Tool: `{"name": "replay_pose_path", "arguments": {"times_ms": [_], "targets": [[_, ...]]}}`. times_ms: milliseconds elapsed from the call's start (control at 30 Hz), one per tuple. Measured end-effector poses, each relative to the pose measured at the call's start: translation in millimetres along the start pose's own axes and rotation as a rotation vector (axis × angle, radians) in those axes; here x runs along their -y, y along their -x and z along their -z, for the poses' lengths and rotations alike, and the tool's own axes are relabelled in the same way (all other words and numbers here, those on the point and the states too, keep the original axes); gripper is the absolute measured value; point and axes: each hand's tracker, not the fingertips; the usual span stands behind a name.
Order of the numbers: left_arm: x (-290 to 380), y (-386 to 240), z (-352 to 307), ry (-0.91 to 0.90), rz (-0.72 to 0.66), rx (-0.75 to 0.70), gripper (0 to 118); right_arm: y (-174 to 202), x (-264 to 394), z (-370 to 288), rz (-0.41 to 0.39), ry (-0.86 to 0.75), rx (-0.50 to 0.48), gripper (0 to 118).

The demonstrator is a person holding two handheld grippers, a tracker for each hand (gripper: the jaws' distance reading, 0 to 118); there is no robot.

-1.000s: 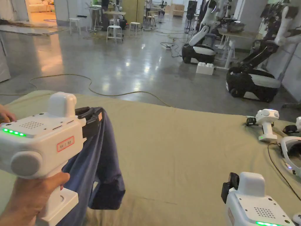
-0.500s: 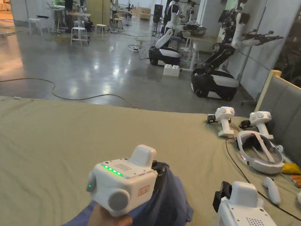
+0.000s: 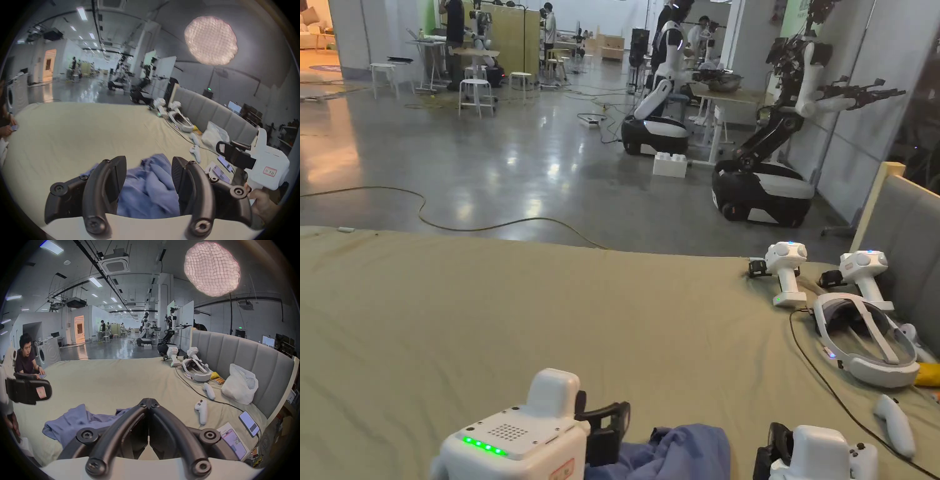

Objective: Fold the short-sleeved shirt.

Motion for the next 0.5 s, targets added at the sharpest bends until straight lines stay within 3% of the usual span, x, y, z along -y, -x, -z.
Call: {"name": "replay_pose_path", "arguments": {"times_ms": [133,167,233,367,500], "targets": [[-7.1,18.1,-36.6,-0.095,0.053,-0.128,61,26.6,-7.5,2.6,-0.029,-0.039,-0.030,0],[-7.7,22.7,-45.8,-0.117,0.067,-0.171,56,32.9,-9.5,3.3,-0.036,-0.052,-0.034,0],[-8.5,32.6,-60.9,-0.150,0.067,-0.222,30,44.2,-13.5,3.1,-0.046,-0.086,-0.038,0],[-4.9,49.9,-82.9,-0.209,0.028,-0.321,5,60.6,-22.0,2.7,-0.051,-0.128,-0.057,0],[0.9,66.3,-92.4,-0.206,0.029,-0.392,0,69.0,-27.8,1.3,-0.044,-0.164,-0.070,0]]}}
